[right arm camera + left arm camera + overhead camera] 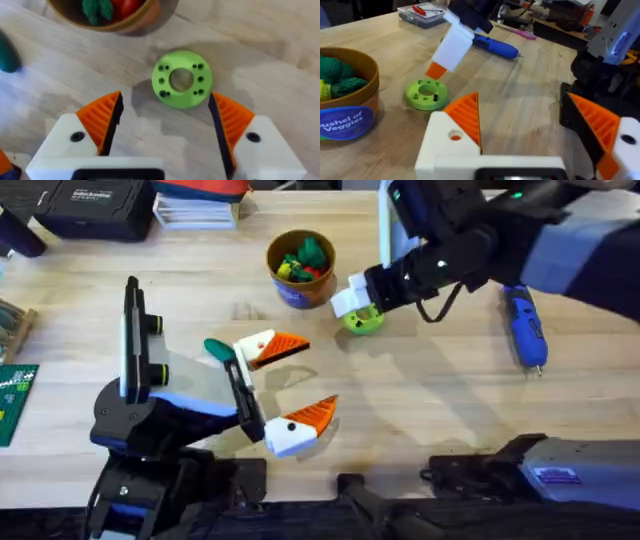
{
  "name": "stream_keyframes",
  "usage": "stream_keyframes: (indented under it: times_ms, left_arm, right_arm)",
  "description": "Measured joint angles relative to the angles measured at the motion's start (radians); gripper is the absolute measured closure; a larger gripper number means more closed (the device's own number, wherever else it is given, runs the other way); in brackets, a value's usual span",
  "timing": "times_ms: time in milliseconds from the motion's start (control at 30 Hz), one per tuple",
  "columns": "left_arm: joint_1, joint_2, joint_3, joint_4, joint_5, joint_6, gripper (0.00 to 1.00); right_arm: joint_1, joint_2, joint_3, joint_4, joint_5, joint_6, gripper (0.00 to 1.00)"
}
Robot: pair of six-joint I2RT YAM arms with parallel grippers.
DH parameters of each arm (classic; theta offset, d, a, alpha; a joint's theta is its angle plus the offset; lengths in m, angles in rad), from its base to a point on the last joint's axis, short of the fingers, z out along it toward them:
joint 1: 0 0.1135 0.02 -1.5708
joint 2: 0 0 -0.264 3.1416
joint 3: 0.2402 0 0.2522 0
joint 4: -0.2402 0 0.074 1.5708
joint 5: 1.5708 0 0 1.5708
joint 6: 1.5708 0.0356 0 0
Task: Pick up the gripper from the table and insert it into the empty holder that is missing its gripper. Then pick up a screw, insert it into the mounting hole, and use the screwdriver to tighten it. Finally, clean up the table by picking up the vegetable and placing it into the bucket.
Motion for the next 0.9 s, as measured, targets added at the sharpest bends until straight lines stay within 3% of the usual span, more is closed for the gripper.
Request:
stream_keyframes:
  times_ms: [367,600,900]
  left_arm:
    - [0.0,0.0,0.0,0.0,0.0,0.0,0.015]
    - [0.0,0.0,0.0,0.0,0.0,0.0,0.016]
    - [0.0,0.0,0.0,0.0,0.0,0.0,0.015]
  right_arm:
    - [0.046,0.071,0.0,-0.039,-0.029,-0.058,0.024]
    - [0.07,0.138,0.0,-0.022,-0.005,-0.109,0.404]
    - [0.069,0.162,0.0,0.018,0.027,-0.122,0.573]
